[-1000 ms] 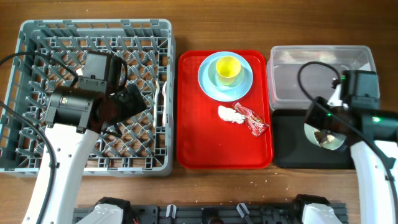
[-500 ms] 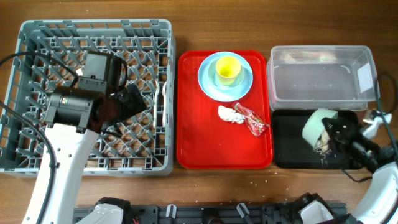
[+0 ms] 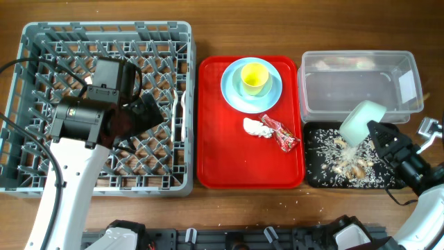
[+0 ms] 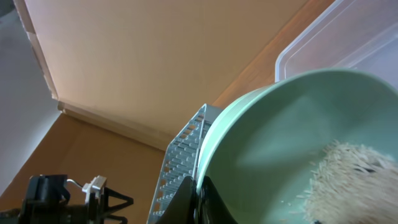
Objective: Sort waste into correct bins and load items into the dishwasher rack
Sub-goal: 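Tip the green bowl over the black tray to dump the rice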
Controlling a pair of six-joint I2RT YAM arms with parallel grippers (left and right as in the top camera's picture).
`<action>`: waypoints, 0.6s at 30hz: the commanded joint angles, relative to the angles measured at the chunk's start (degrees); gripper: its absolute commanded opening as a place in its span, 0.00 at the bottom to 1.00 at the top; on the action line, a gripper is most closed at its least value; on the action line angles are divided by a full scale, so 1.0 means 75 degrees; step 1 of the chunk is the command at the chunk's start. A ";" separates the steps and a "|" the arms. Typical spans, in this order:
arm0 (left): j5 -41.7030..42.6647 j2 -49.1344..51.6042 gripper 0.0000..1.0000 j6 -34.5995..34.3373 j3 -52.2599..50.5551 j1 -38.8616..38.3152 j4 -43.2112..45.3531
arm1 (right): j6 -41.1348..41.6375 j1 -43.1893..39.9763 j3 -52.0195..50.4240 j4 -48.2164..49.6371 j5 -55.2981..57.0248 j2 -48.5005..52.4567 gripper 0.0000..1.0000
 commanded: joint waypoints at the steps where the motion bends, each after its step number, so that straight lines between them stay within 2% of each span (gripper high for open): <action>1: -0.0152 0.0023 1.00 -0.0020 0.0000 0.0050 0.0000 | -0.0219 -0.0029 -0.0006 0.0149 -0.0358 -0.0015 0.04; 6: -0.0152 0.0023 1.00 -0.0020 0.0000 0.0050 0.0000 | -0.0009 -0.0029 -0.0006 0.0259 -0.0274 -0.0012 0.04; 8: -0.0152 0.0023 1.00 -0.0020 0.0000 0.0050 -0.0003 | 0.1271 -0.0029 -0.0006 0.0035 -0.0274 -0.0015 0.04; 11: -0.0152 0.0023 1.00 -0.0017 0.0000 0.0050 0.0000 | 0.1734 -0.0029 -0.0012 0.0571 0.0399 -0.0012 0.04; 13: -0.0152 0.0023 1.00 -0.0020 0.0000 0.0050 0.0000 | 0.1478 -0.0029 -0.0070 0.0399 0.0143 -0.0015 0.04; 15: -0.0152 0.0023 1.00 -0.0020 0.0000 0.0050 0.0000 | 0.1306 -0.0029 -0.0233 0.1090 0.0632 0.0000 0.04; 16: -0.0152 0.0023 1.00 -0.0020 0.0000 0.0050 0.0000 | 0.1425 -0.0029 -0.0402 0.1096 0.0236 0.0032 0.04; 17: -0.0152 0.0023 1.00 -0.0020 0.0000 0.0050 0.0000 | 0.1271 -0.0029 -0.0676 0.1189 -0.0793 0.0044 0.04; 18: -0.0152 0.0023 1.00 -0.0020 0.0000 0.0050 0.0000 | 0.1265 -0.0029 -0.0868 0.1626 -0.0994 0.0044 0.04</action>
